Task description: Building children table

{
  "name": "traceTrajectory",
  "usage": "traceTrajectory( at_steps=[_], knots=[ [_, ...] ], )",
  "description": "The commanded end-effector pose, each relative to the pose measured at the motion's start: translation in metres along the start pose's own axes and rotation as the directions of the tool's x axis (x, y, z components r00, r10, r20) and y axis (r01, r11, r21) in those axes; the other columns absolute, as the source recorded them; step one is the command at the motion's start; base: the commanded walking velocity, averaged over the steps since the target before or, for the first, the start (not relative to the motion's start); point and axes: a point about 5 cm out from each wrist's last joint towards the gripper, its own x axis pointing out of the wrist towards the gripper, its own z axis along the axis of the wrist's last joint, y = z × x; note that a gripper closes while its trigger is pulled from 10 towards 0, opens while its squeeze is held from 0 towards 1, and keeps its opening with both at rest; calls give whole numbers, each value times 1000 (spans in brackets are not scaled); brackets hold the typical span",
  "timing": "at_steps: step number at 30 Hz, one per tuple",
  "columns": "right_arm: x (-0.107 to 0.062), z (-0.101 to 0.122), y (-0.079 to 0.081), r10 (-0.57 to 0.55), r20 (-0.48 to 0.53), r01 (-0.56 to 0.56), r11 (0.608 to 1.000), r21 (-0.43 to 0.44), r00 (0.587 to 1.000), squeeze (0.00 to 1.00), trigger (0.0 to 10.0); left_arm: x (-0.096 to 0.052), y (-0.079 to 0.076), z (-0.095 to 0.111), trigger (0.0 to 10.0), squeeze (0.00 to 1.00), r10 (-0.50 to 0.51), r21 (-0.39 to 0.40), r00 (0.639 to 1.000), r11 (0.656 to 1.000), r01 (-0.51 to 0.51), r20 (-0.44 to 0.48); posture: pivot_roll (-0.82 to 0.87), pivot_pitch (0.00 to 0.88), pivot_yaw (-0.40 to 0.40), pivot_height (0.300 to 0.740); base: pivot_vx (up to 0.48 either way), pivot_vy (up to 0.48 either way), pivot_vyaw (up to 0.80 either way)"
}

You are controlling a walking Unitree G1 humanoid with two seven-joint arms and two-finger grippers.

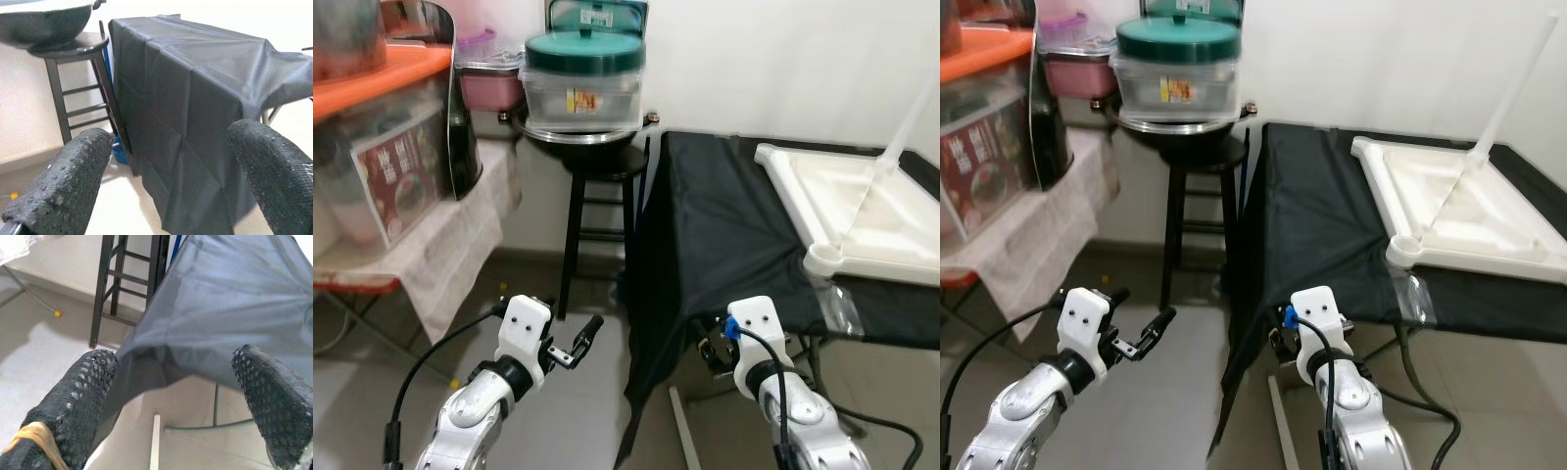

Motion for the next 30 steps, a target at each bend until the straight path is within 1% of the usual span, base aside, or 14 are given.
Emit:
traceTrajectory(
  at_steps=[1,3,9,16,20,30],
  knots=[
    [0,-4,-1,-9,-9,9,1000,-1,1000,0,10000,-1,-1,-3,10000,0,-3,1,1000,1000,3,-11,46,0,-79,740,0,0,0],
    [0,-4,-1,-9,-9,9,1000,-1,1000,0,10000,-1,-1,-3,10000,0,-3,1,1000,1000,3,-11,46,0,-79,740,0,0,0],
    [2,-5,2,-8,-13,8,1000,8,1000,0,10000,-1,4,-2,10000,0,5,50,1000,999,-4,-16,56,0,-83,740,0,0,0],
    [4,-5,1,-18,-17,18,1000,20,1000,0,10000,-2,5,-1,10000,0,12,50,1000,999,-11,-13,64,0,-78,740,0,0,0],
    [3,-6,0,-25,-21,26,999,27,999,0,10000,-1,8,0,10000,0,31,50,1000,998,-30,-6,65,0,-80,740,0,-465,0],
    [4,-7,-2,-35,-28,36,999,35,999,0,10000,-1,5,0,10000,0,17,45,1000,999,-17,-3,63,0,-82,740,0,-480,0]
  ],
)
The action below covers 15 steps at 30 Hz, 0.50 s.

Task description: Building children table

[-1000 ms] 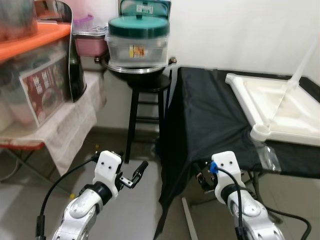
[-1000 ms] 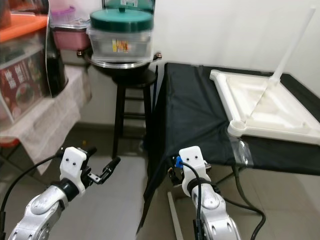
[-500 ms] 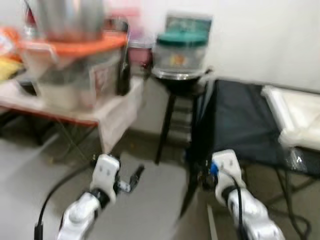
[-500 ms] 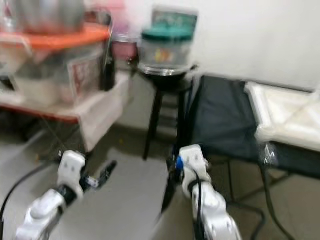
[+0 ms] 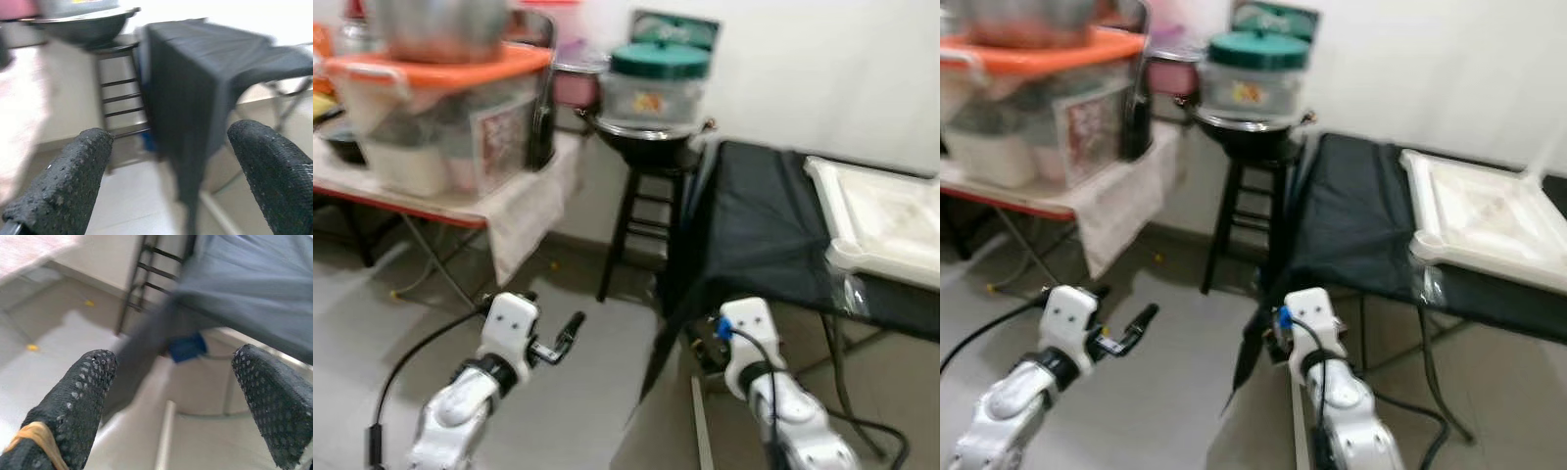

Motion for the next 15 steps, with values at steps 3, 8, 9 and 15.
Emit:
traceTrajectory(
  at_steps=[3,8,9,15],
  knots=[
    [1,3,2,7,10,-7,1000,4,1000,0,10000,-2,4,-1,10000,0,12,6,1000,1000,-12,-7,63,0,-82,740,0,-480,0],
    [2,4,1,4,12,-4,1000,4,1000,0,10000,-3,4,-1,10000,0,17,5,1000,1000,-17,-7,60,0,-84,740,0,-265,0],
    [2,4,1,5,12,-5,1000,4,1000,0,10000,-3,6,-1,10000,0,26,-6,1000,1000,-26,1,60,0,-84,740,0,0,0],
    [2,4,2,3,13,-3,1000,3,1000,0,10000,-2,6,0,10000,0,27,-7,1000,1000,-27,9,59,0,-84,740,0,0,0]
  ],
)
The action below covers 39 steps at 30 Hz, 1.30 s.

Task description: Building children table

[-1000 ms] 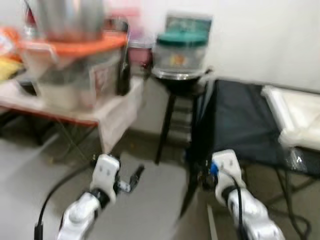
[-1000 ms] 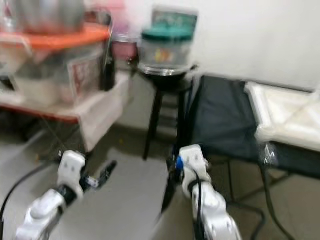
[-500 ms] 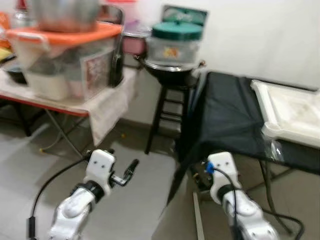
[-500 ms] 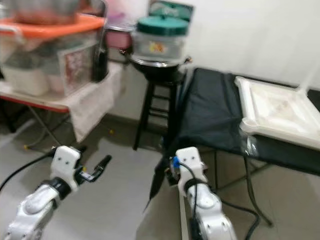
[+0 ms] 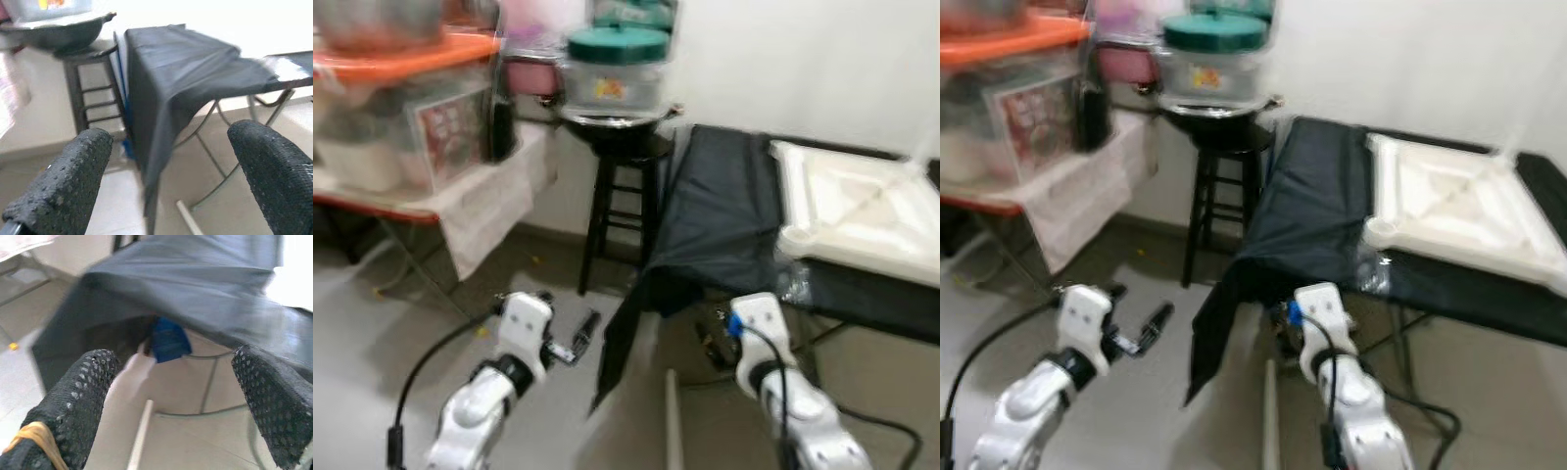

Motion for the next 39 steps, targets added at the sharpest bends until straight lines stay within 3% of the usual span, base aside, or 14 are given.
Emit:
traceTrajectory(
  at_steps=[1,16,24,39],
  knots=[
    [1,0,3,7,0,-7,1000,3,1000,0,10000,-2,5,-1,10000,0,10,5,1000,1000,-10,-5,59,0,-84,740,0,0,0],
    [2,1,5,7,1,-7,1000,0,1000,0,10000,-1,4,1,10000,0,1,0,1000,1000,-1,19,59,0,-85,740,259,-21,0],
    [3,0,3,7,-4,-7,1000,-3,1000,0,10000,-2,1,-1,10000,0,-3,-15,1000,1000,3,17,57,0,-89,740,0,0,0],
    [2,-2,3,5,-12,-6,1000,-6,1000,0,10000,-4,-1,-2,10000,0,-1,-21,1000,1000,2,22,54,0,-90,740,0,-376,0]
  ],
)
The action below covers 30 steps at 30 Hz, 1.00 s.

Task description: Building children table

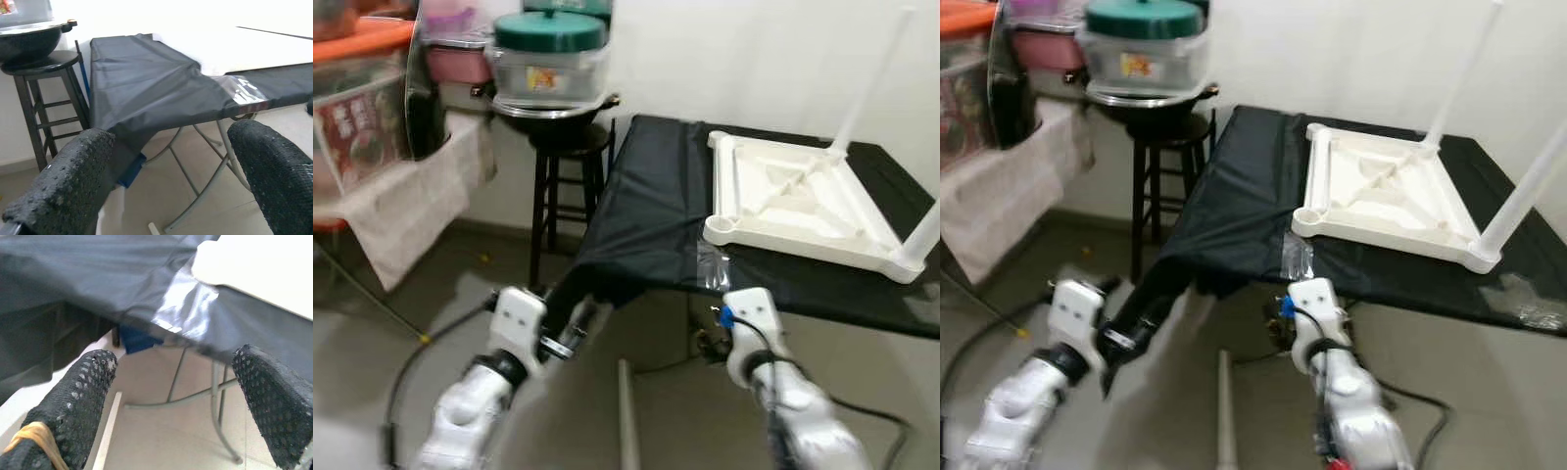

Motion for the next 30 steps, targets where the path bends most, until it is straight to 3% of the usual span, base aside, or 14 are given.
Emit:
traceTrajectory(
  at_steps=[1,19,30],
  knots=[
    [0,-1,2,6,-4,-6,1000,-2,1000,0,10000,-1,1,0,10000,0,6,-5,1000,1000,-5,5,57,0,-94,740,0,0,0],
    [3,1,5,10,-1,-10,1000,-3,1000,0,10000,0,7,1,10000,0,28,2,1000,1000,-28,5,60,0,-95,740,0,0,0],
    [2,6,4,-2,33,2,1000,-16,999,0,10000,1,7,3,10000,0,29,-1,999,1000,-29,23,62,0,-95,740,329,0,0]
  ],
)
